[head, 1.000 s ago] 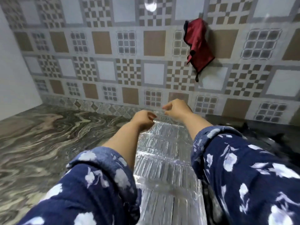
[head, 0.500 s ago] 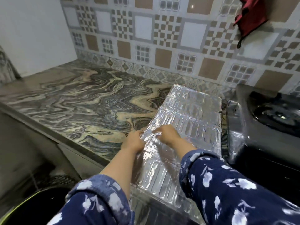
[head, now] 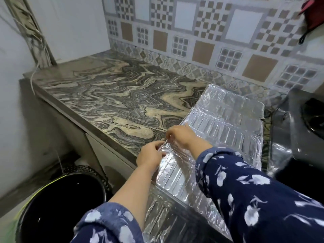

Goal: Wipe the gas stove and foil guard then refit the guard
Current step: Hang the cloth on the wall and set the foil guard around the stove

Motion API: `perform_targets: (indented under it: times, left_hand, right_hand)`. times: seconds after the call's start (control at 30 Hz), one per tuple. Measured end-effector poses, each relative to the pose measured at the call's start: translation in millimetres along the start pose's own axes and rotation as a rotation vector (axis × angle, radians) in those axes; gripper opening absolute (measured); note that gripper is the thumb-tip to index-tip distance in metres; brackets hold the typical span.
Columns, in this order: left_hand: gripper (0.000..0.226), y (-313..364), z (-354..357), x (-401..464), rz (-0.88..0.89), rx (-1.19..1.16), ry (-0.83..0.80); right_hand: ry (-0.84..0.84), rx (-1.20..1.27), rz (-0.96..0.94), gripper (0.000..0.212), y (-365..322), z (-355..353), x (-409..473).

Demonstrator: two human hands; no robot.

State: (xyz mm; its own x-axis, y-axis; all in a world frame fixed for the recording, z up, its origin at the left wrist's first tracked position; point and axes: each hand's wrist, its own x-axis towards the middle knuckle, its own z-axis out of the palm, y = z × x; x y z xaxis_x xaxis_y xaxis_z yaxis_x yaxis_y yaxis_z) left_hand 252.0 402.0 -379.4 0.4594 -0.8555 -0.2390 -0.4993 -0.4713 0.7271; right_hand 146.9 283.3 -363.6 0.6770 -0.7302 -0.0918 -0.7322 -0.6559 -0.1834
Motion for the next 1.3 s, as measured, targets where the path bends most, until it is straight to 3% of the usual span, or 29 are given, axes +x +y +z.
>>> perform_targets:
  times: [0.13,0.37,0.47,0.7,0.9,1.1,1.3]
  left_hand:
    - [0.023,14.3,-26.1,-6.0,0.027,0.063,0.09]
    - [0.023,34.1,-95.8,-12.9,0.018,0.249,0.307]
    - [0.019,34.2,-132.7,-15.4,0.018,0.304,0.38]
    - [0.018,5.6,-211.5,-28.7,-0.08,0.426,0.564]
    - [0.015,-28.3,-247.4,-31.5,-0.133,0.422,0.621]
    - [0.012,-39.8,-263.6,-32.8,-0.143,0.409,0.686]
    - [0.015,-9.1,-291.8,-30.6,-0.124,0.494,0.777]
  right_hand:
    - [0.06,-0.064,-0.075,0.018,-13.7,-25.8,4.8]
    - [0.205,0.038,-0.182,0.013,-63.1,-67.8,21.1]
    - [0.214,0.093,-0.227,0.021,-79.1,-80.2,30.5]
    - [0.213,0.09,-0.162,0.027,-79.7,-105.9,57.9]
    - [0.088,-0.011,-0.048,0.026,-75.9,-107.0,75.5]
    - [0.169,0.182,-0.035,0.013,-83.6,-118.6,82.0]
    - [0.296,0.282,-0.132,0.014,-101.9,-162.9,82.0]
